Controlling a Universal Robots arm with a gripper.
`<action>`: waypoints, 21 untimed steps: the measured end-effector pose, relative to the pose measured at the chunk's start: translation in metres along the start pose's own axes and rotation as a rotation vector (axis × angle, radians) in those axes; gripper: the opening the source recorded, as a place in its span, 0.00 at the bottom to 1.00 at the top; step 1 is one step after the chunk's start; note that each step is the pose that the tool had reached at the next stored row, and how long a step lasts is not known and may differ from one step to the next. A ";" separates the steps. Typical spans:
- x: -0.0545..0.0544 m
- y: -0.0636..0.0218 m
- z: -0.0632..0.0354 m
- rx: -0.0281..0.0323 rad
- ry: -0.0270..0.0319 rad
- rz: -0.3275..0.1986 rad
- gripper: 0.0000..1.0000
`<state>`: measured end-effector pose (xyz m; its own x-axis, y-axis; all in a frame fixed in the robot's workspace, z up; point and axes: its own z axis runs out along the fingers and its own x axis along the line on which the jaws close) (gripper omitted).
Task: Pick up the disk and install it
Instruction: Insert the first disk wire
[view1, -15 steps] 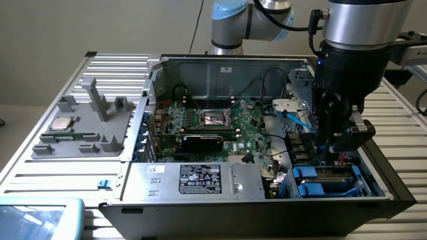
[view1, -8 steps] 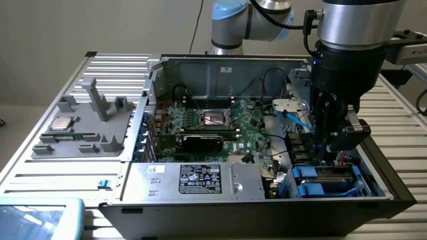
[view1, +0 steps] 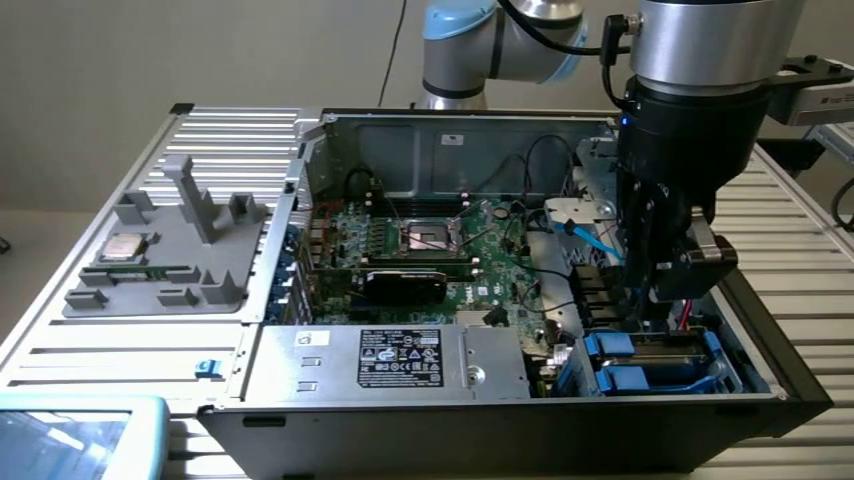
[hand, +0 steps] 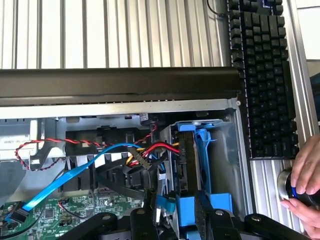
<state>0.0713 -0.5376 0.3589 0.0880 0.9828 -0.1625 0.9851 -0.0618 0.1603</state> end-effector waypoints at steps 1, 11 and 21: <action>0.000 -0.0001 -0.0003 0.0000 0.0000 0.000 0.43; -0.007 0.0000 0.0002 0.0002 0.0026 0.000 0.43; -0.008 0.0001 0.0004 0.0012 0.0244 0.004 0.43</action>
<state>0.0707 -0.5452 0.3598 0.0883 0.9865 -0.1380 0.9850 -0.0658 0.1597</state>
